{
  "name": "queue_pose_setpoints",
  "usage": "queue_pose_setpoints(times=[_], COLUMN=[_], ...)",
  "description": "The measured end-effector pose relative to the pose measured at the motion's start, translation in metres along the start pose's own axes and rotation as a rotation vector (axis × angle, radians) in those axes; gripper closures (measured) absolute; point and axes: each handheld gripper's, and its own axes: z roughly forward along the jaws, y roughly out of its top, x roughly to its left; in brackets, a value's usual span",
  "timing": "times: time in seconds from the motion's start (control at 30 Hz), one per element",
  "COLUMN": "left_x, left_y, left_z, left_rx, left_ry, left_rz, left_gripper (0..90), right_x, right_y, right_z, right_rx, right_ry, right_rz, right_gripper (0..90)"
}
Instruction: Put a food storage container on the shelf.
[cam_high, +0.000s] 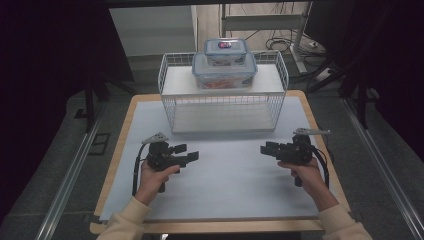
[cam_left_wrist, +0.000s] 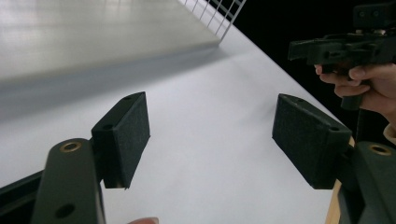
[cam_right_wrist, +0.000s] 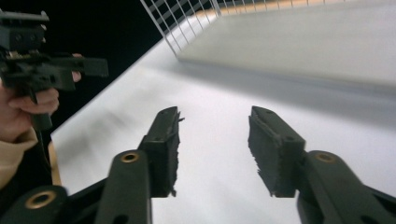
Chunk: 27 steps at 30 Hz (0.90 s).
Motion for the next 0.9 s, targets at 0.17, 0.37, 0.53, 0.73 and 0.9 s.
queue_pose_setpoints(times=[0.17, 0.37, 0.53, 0.73, 0.9], left_x=[0.005, 0.006, 0.007, 0.009, 0.010], left_y=[-0.018, -0.032, -0.033, -0.034, -0.034], left_z=[0.004, 0.007, 0.007, 0.008, 0.007], left_rx=[0.031, 0.078, 0.075, 0.082, 0.080], left_ry=[0.025, 0.051, 0.051, 0.059, 0.053], left_rz=[-0.020, -0.006, -0.004, -0.004, -0.012], left_gripper=[27.2, 27.1, 26.9, 26.7, 26.7], right_x=[0.000, -0.004, -0.002, -0.002, -0.004], right_y=[-0.021, -0.032, -0.037, -0.036, -0.035], right_z=[0.000, 0.003, 0.008, 0.006, 0.003], right_rx=[0.048, 0.072, 0.101, 0.081, 0.070], right_ry=[-0.036, -0.063, -0.062, -0.063, -0.068], right_rz=[-0.005, -0.011, -0.029, -0.030, -0.028], right_gripper=[40.6, 35.0, 33.1, 32.6, 31.8])
